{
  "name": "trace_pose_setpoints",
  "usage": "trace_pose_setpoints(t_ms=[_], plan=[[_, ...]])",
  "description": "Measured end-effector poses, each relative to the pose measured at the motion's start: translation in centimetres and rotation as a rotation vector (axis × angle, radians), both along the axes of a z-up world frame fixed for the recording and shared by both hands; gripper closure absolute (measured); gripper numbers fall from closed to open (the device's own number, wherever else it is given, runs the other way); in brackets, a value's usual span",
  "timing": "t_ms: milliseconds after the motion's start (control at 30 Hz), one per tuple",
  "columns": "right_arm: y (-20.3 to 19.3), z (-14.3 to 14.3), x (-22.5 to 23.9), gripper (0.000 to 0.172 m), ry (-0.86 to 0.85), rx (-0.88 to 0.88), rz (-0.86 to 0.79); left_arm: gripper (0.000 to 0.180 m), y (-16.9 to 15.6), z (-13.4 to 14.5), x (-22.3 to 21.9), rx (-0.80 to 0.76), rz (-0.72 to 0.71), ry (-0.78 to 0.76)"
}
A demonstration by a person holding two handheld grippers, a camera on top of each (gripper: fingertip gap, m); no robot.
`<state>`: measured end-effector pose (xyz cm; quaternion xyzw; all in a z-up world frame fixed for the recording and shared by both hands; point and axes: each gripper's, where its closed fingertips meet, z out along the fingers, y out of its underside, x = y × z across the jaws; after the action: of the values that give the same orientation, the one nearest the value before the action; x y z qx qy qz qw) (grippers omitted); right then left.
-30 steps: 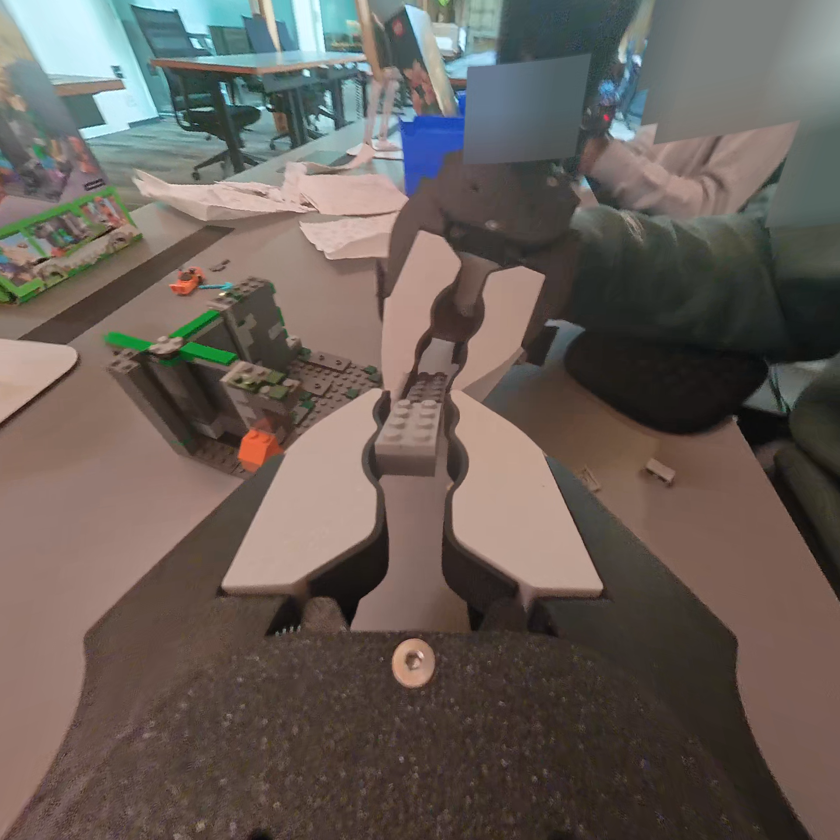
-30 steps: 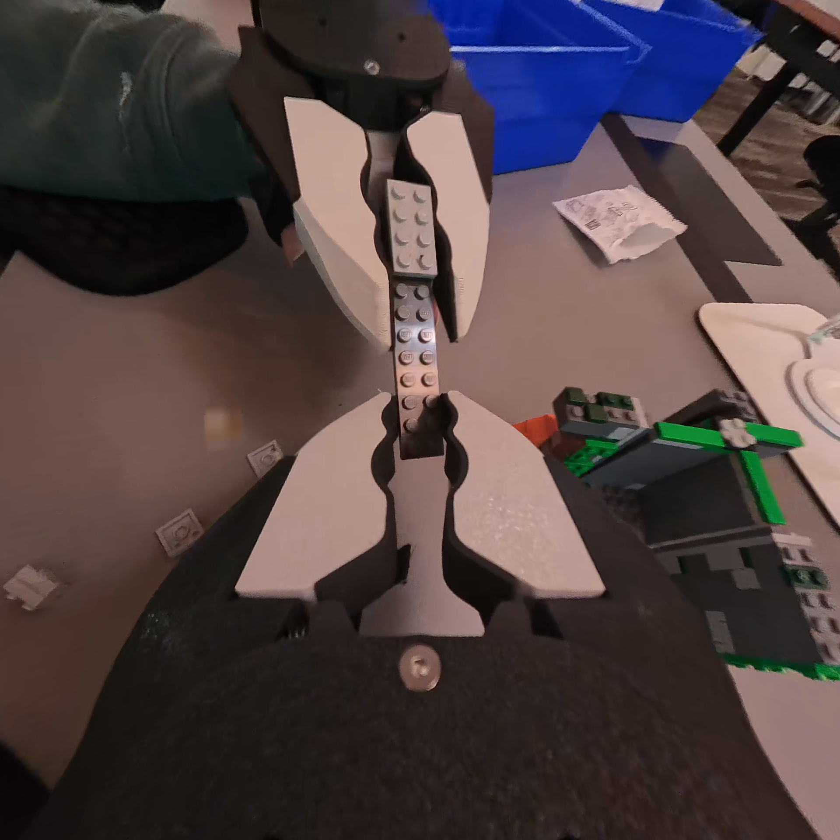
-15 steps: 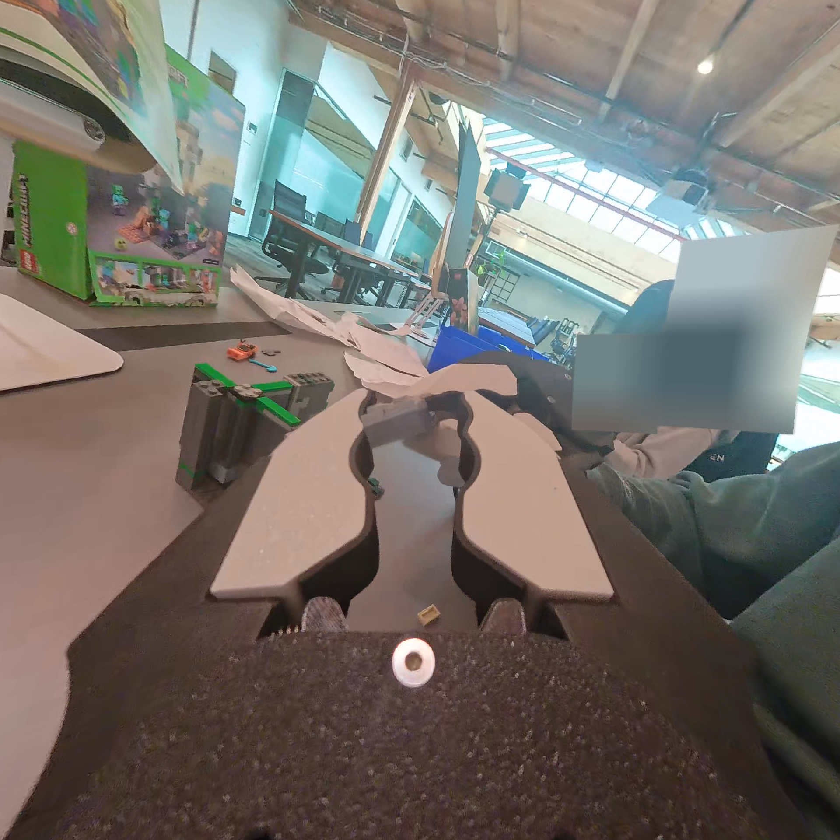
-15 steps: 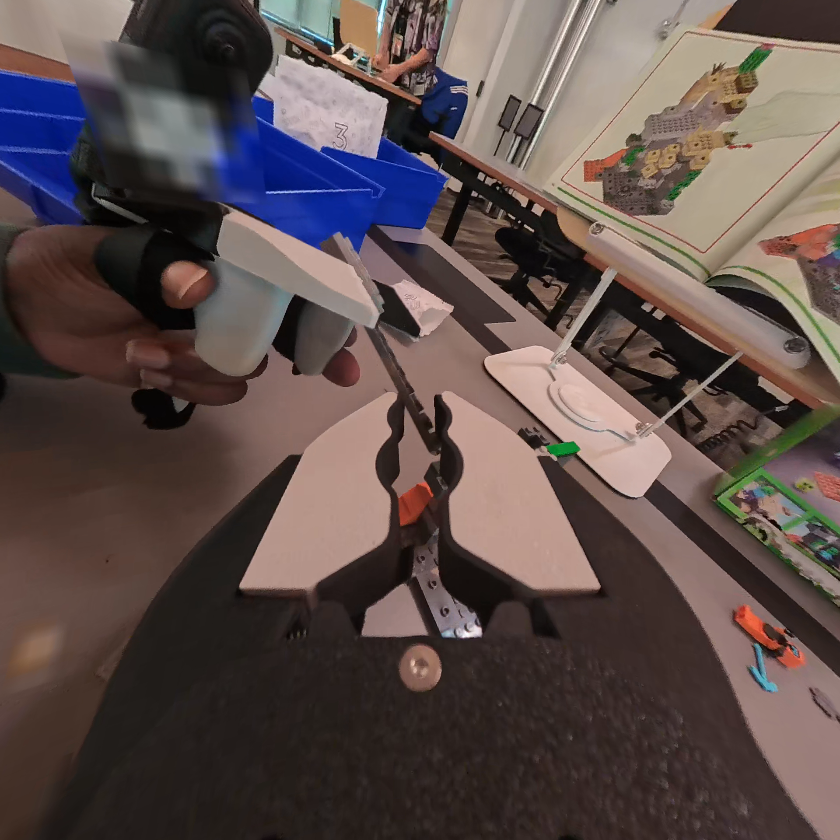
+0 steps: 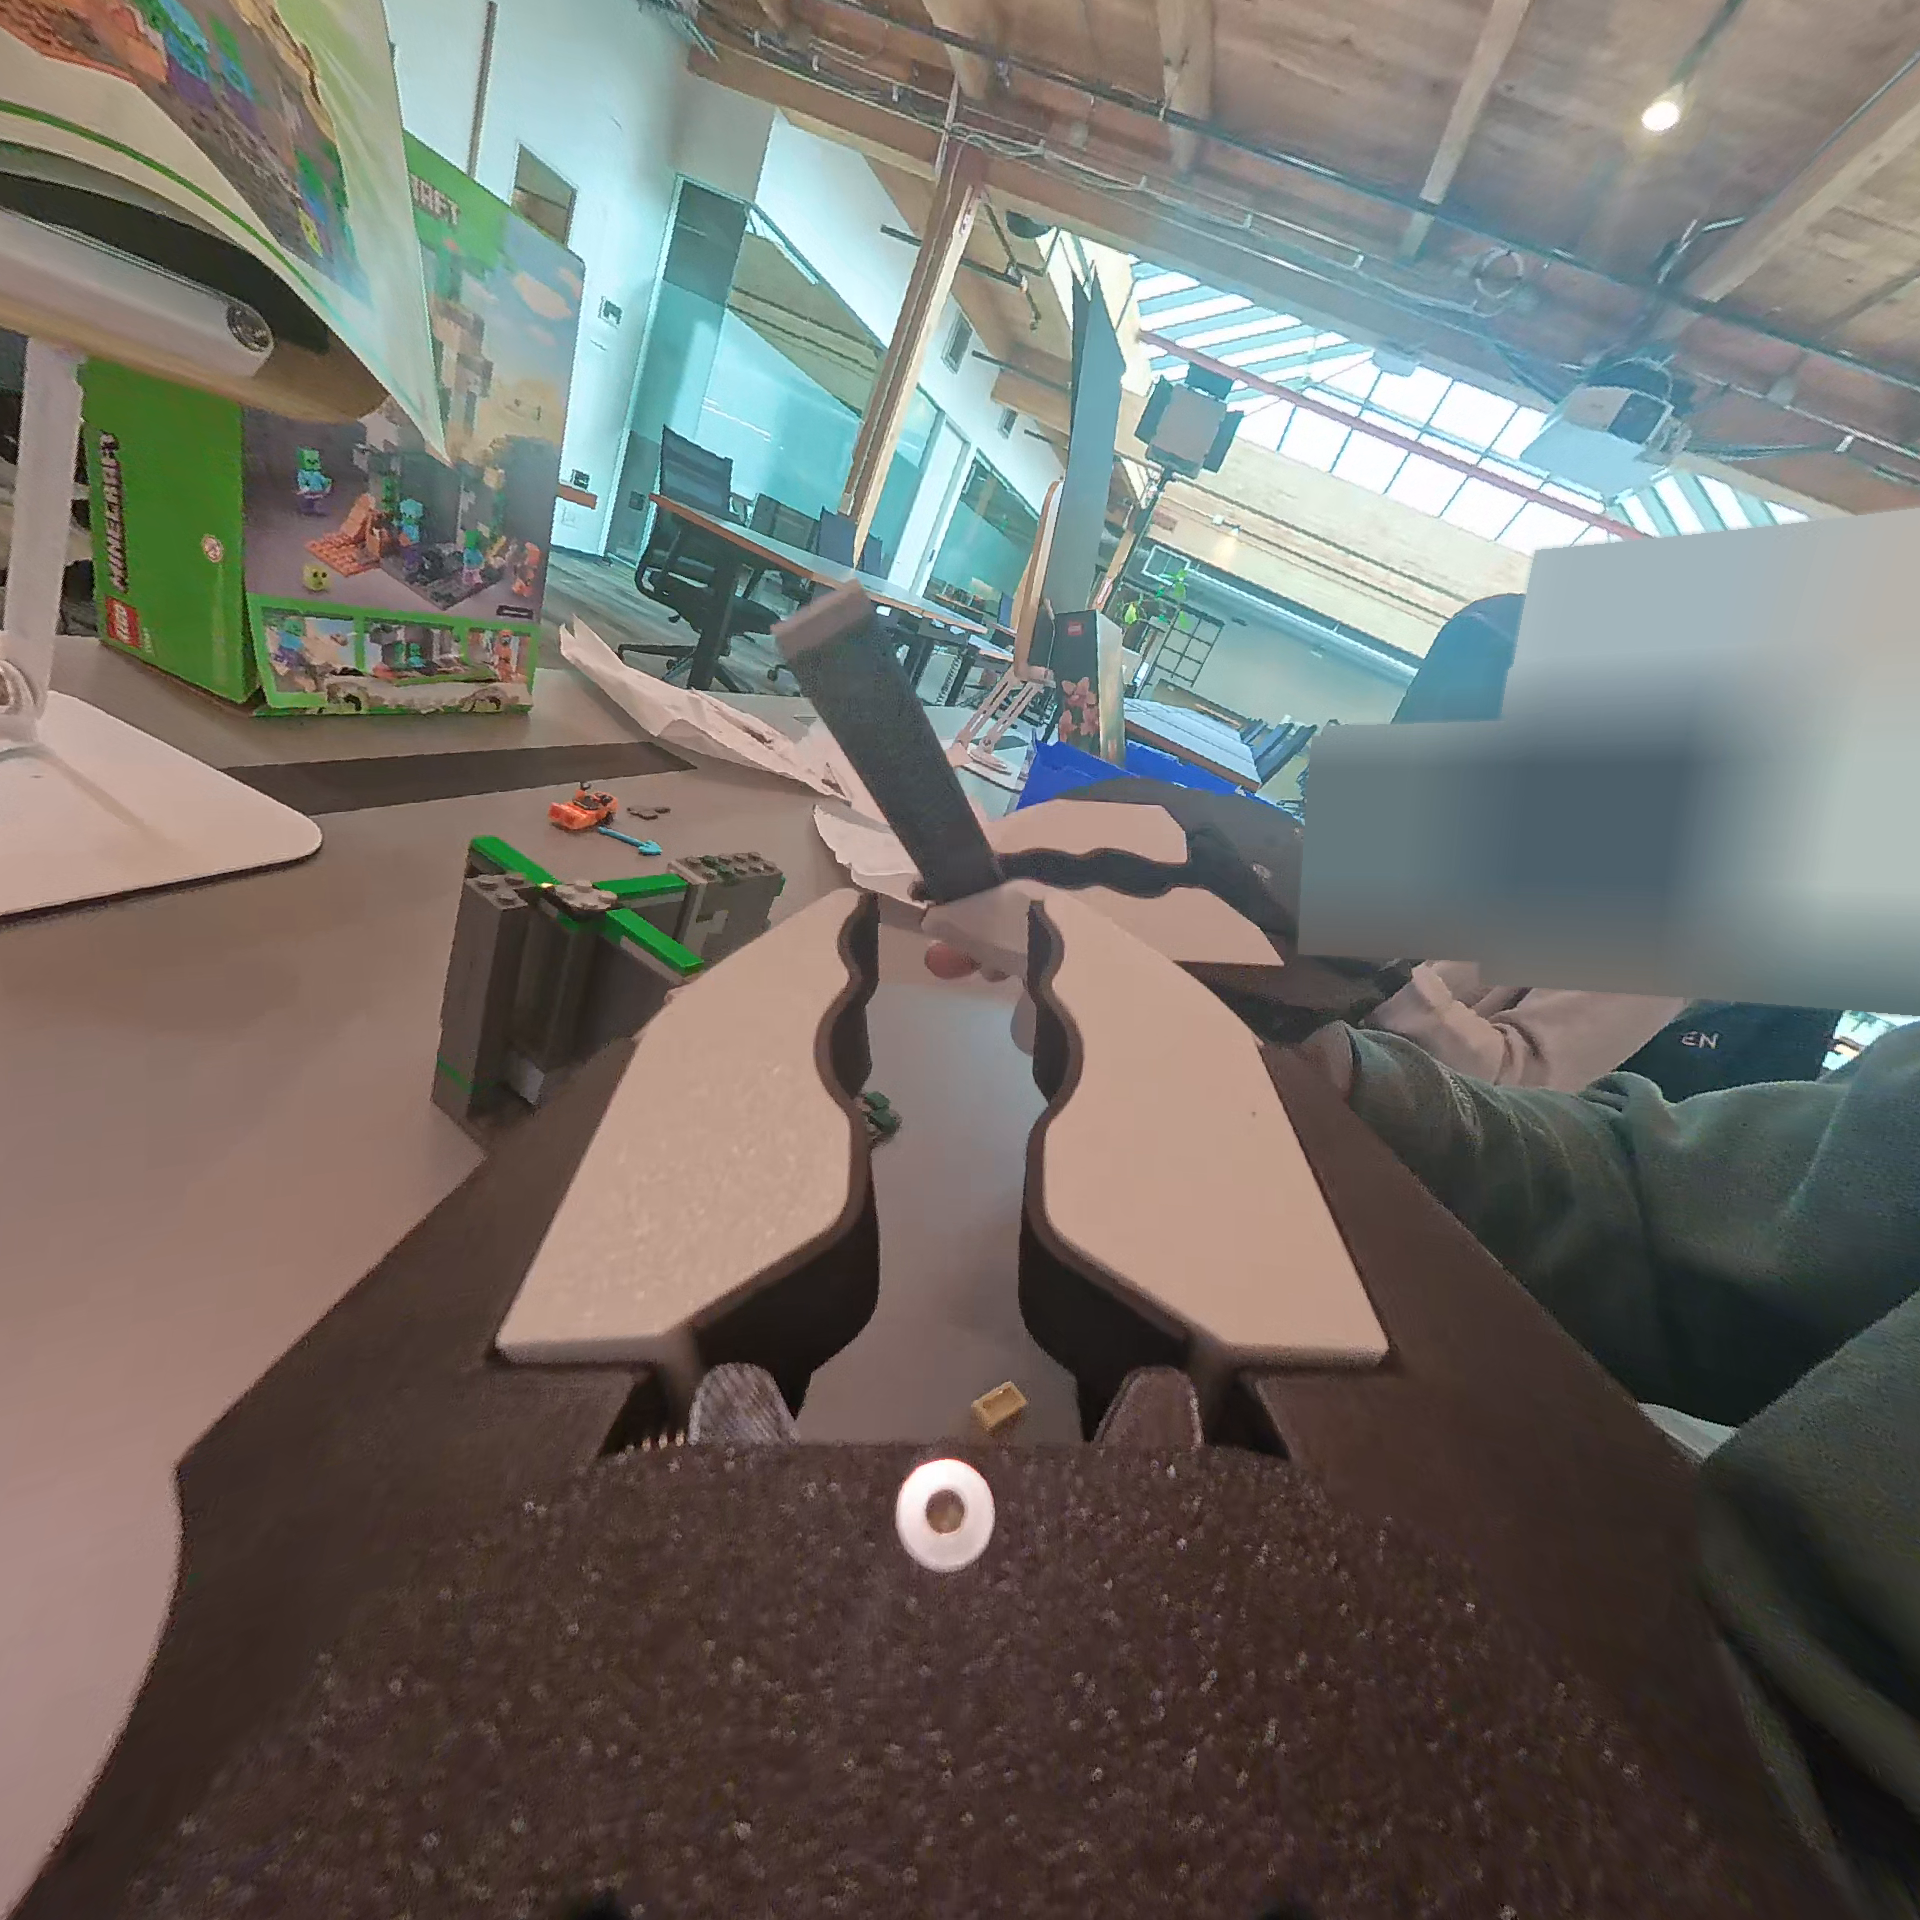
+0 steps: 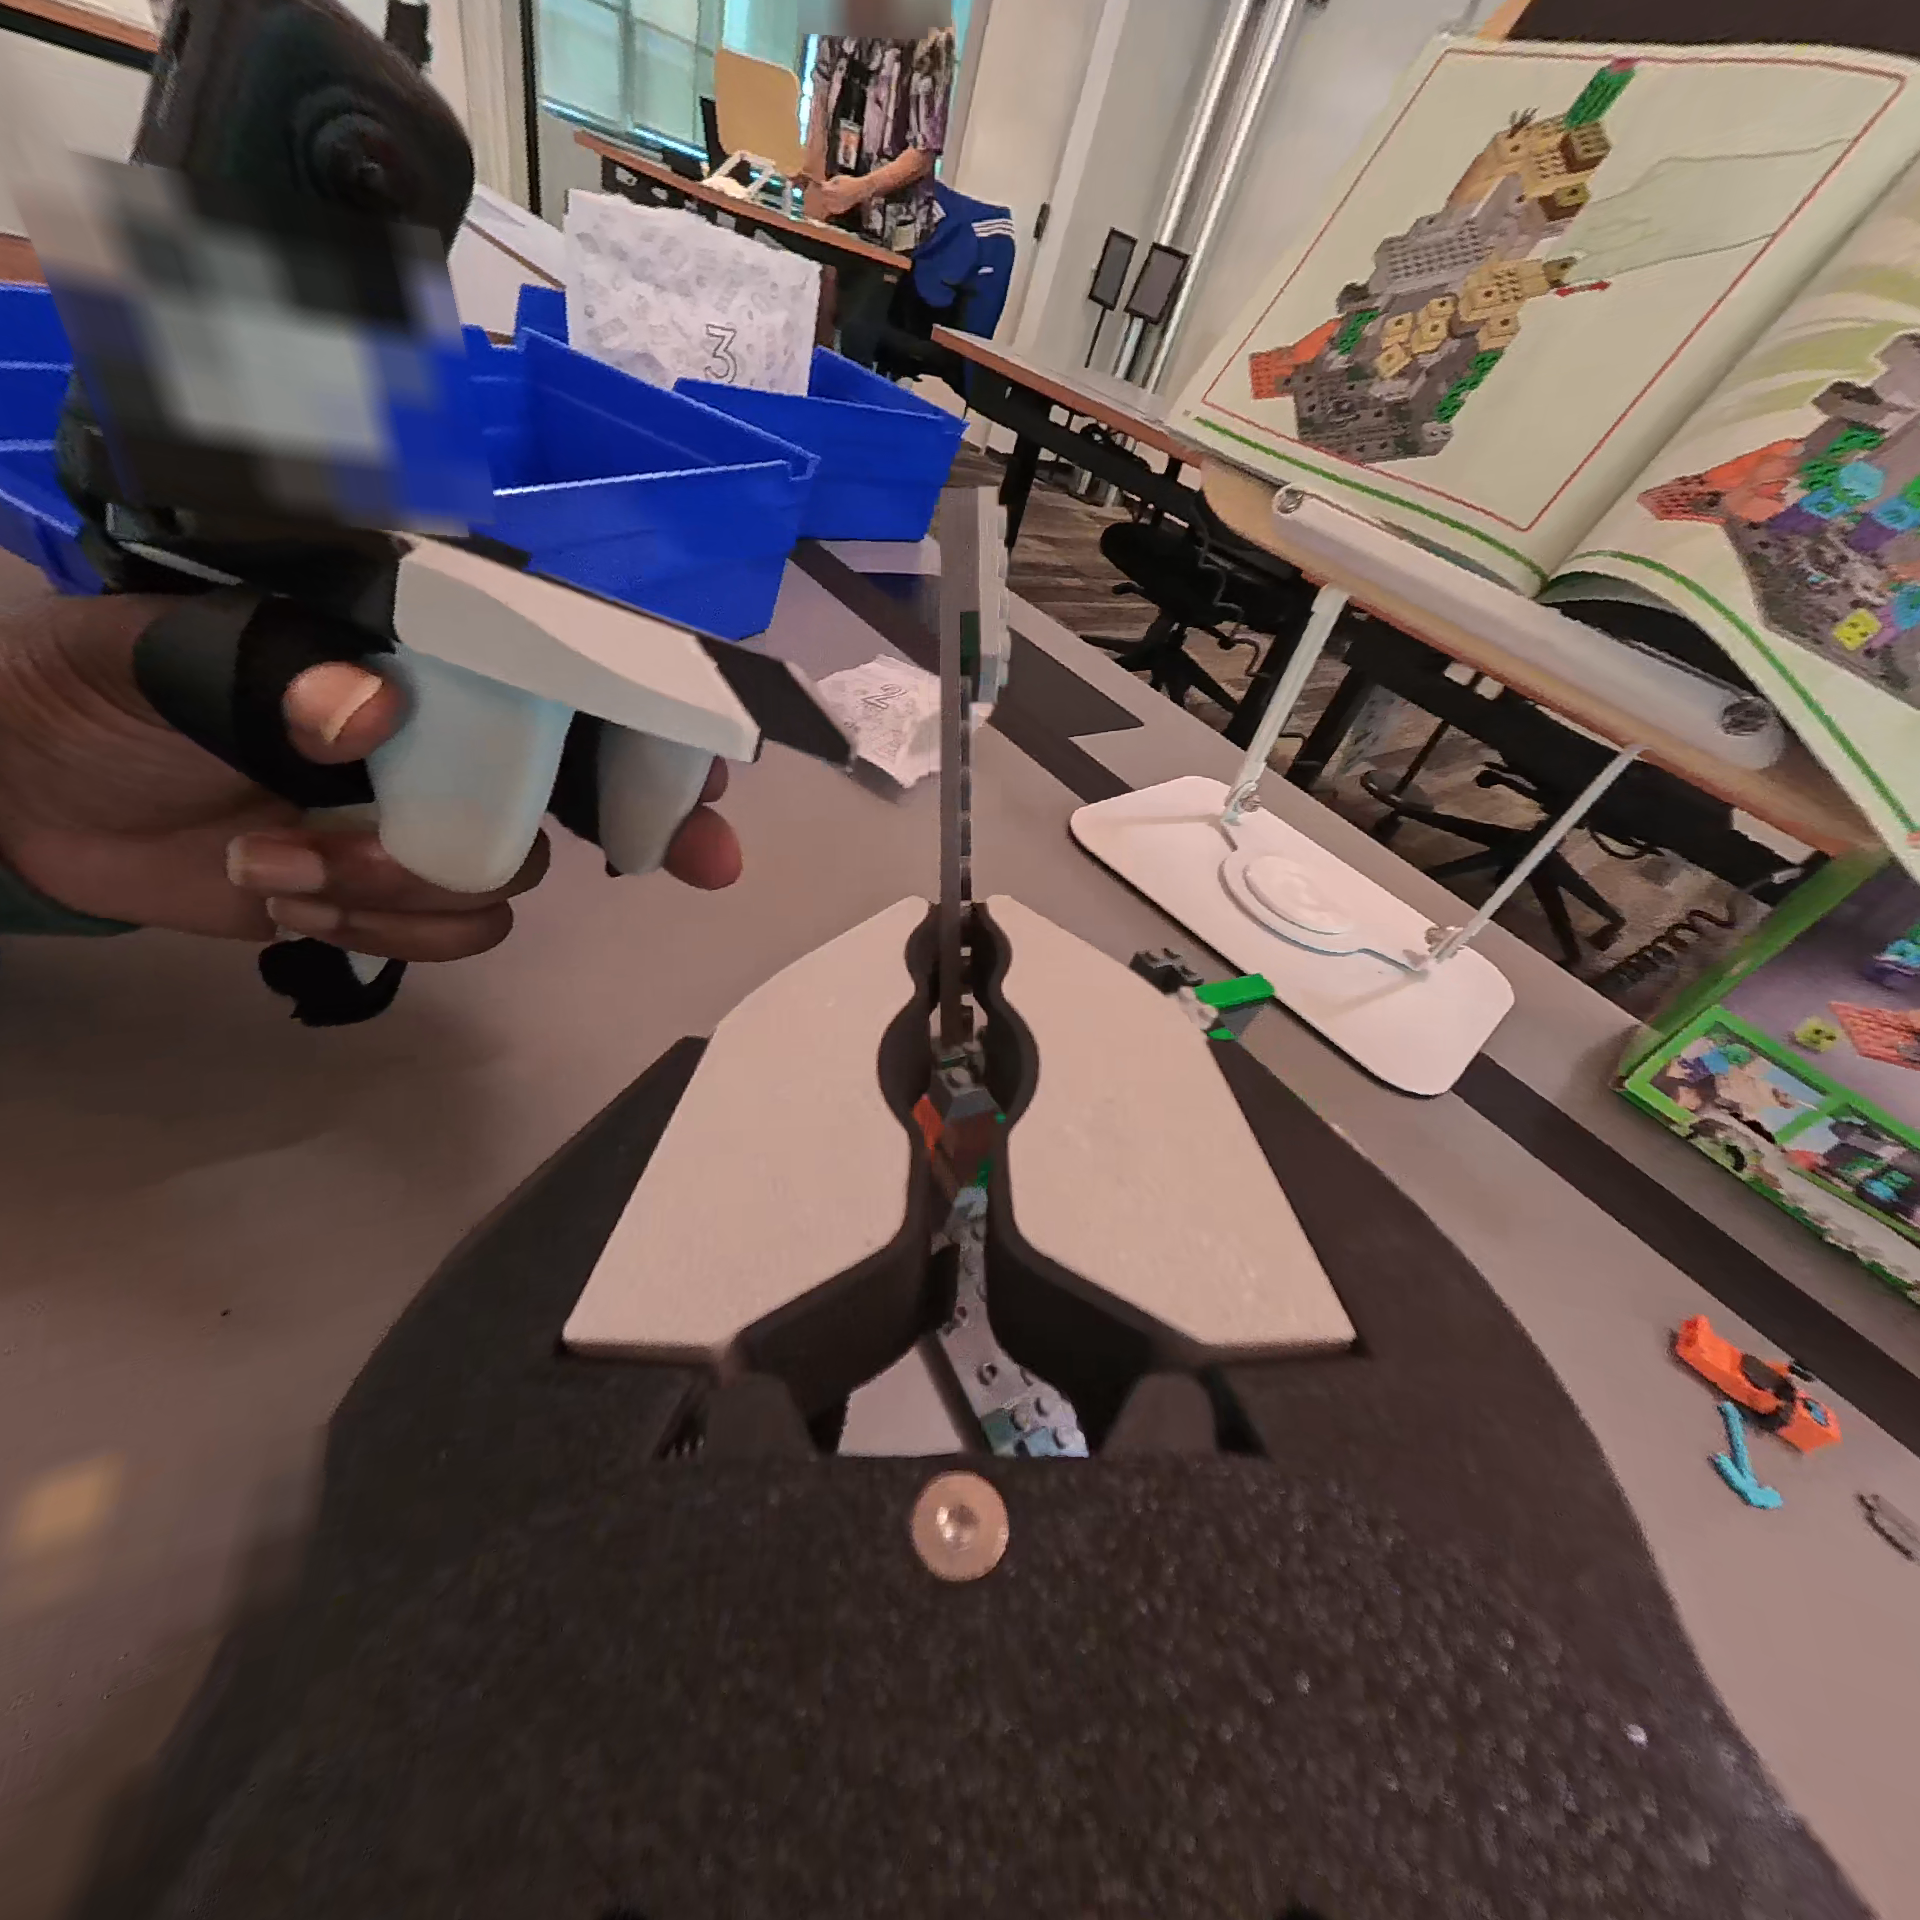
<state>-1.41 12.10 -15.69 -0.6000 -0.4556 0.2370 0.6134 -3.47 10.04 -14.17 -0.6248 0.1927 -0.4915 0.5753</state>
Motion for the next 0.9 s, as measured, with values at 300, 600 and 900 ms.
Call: trace_pose_setpoints(t_ms=[300,600,900], plan=[[-0.2,-0.7,-0.8,0.168,-0.09,0.14,-0.053,0.15,-0.1,0.0,0.8,-0.039,-0.006,-0.04],[-0.2,-1.1,-1.7,0.168,-0.411,0.597,-0.202,0.156,1.6,-1.6,0.0,-0.199,0.104,-0.102],[-0.7,-1.9,-2.4,0.166,-0.488,0.648,-0.195,0.16,1.7,-2.2,-0.2,-0.274,0.079,-0.106]])
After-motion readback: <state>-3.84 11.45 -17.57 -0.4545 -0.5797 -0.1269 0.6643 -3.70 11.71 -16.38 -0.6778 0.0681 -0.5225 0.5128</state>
